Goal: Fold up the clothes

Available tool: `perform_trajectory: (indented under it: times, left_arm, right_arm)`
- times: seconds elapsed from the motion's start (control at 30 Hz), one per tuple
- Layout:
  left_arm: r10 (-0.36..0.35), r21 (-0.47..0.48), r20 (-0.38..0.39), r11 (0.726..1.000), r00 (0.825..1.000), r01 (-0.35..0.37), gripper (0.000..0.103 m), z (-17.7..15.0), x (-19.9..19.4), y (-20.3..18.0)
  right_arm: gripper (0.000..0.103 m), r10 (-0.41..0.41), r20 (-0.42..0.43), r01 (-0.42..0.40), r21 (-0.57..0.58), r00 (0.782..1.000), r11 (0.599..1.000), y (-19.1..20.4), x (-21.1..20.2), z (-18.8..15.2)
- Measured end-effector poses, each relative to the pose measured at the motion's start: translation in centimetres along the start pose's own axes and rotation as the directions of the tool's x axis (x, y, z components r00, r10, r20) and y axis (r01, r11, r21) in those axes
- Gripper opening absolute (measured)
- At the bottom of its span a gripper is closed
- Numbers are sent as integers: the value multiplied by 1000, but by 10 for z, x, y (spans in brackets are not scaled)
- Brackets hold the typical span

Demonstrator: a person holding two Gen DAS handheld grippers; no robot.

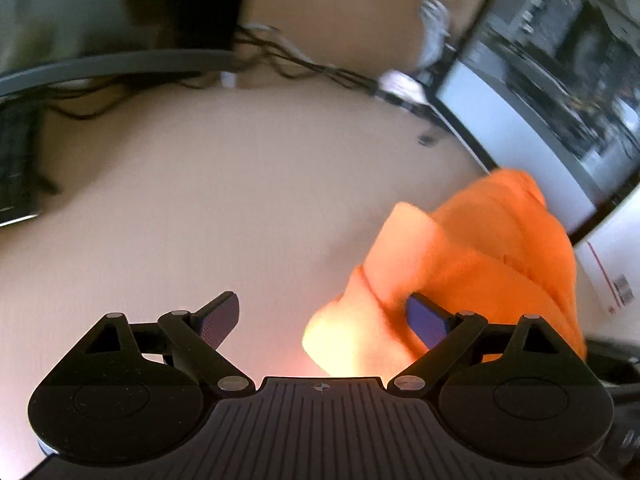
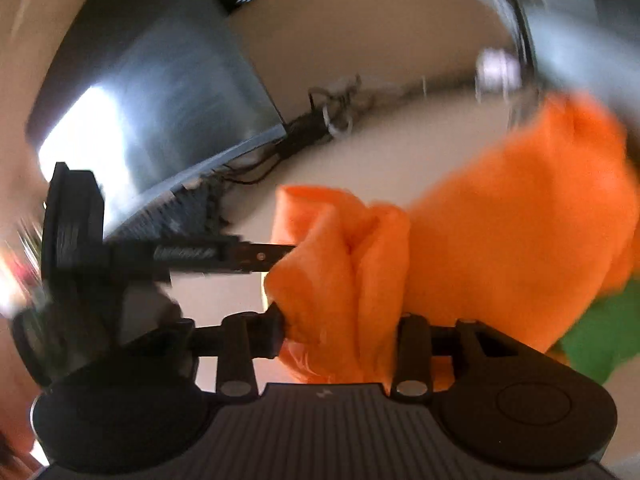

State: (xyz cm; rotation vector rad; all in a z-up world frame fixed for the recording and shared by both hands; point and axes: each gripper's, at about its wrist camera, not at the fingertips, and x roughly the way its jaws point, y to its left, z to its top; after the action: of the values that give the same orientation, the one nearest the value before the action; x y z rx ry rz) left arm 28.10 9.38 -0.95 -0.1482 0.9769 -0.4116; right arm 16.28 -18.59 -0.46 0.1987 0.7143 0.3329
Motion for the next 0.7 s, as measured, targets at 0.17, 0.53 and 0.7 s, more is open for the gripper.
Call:
perform_trajectory:
  times: [0.17,0.53,0.7]
  left_arm:
    - [-3,51,-38,999,999,5,94,3,21,-24]
    - [-191,23,-26,981,981,192,94,-9,8,-36]
    - [-134,11,-42,991,990,134,96,-13,19,-41]
  right_arm:
    - [52,-201,112,229,-404,973,885,35,-1,-8]
    - [64,-274,64,270,73,959,960,-34,-27,-6]
    - [64,-388,121,400,-93,913,912,-13,-36,-10]
